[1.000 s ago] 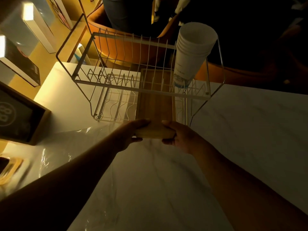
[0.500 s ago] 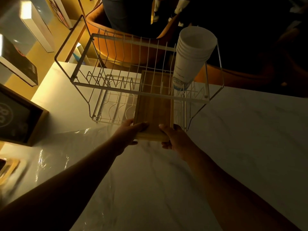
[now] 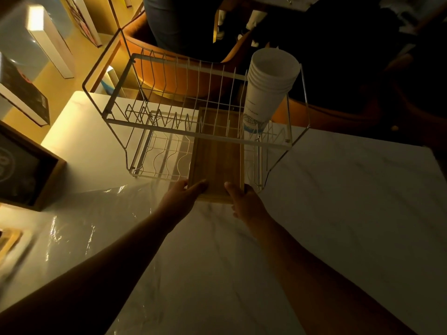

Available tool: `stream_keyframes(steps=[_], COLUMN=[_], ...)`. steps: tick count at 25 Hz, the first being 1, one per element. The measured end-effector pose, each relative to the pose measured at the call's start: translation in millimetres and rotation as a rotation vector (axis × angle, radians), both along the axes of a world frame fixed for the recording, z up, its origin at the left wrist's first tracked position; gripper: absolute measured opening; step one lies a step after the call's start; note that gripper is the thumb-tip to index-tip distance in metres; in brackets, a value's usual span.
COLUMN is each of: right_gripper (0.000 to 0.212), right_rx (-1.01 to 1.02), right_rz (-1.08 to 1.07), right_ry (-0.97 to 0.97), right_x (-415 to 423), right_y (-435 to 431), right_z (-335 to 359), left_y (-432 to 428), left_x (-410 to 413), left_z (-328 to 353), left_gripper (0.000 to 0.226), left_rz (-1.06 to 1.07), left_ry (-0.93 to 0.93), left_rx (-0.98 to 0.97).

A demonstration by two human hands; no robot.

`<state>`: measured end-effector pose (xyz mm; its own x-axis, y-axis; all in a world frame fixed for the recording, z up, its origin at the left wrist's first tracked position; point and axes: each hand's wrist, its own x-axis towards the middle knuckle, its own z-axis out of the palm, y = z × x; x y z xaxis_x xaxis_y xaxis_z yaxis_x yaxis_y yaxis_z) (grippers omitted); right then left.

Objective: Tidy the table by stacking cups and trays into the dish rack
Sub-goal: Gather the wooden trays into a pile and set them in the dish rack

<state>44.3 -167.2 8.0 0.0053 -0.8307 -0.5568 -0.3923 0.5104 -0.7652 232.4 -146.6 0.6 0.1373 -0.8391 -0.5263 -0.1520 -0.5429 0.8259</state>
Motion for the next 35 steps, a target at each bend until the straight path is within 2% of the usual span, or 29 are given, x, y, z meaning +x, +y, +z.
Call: stream_keyframes(steps=[3,6,11,13,16,18,22,25,28,35], right_gripper=[0.075,0.084,0.098,0.104,0.09,0.074,0.056,0.053,0.051,0.05], right_rx=[-0.098,-0.206,-0.147,-0.131,-0.121,-0.17,-0.283,-0.291,-0.303,-0.428], right_rz=[0.067,0.09,-0.008,-0.009,0.014,0.047,0.122,0.169,0.173,0.207], right_ry=[0.119,0.192,0.215,0.209,0.237,0.293,0.406,0.413,0.402,0.497], right_x=[-7,-14,6,14,19,18,13,14,10,6], right_y=[20,42,32,27,23,22,23,21,13,-3], right_z=[1,-1,-6,-1,7,9,10,15,22,33], left_y=[23,49,61,55,42,34,26,26,19,1], left_x=[0,5,10,6,5,9,12,7,3,8], left_z=[6,10,10,12,14,16,15,15,18,28], left_gripper=[0.05,0.06,0.057,0.058,0.074,0.063,0.039,0.034,0.029,0.036], left_rz=[-0.053,0.008,-0.043,0.011,0.113,0.099,0.047,0.033,0.014,-0.098], left_ry=[-0.067,-0.175,-0.143,-0.134,-0.146,-0.233,-0.252,-0.323,-0.496,-0.72], left_rx=[-0.05,-0.052,-0.044,-0.027,0.017,-0.008,-0.087,-0.171,-0.241,-0.284])
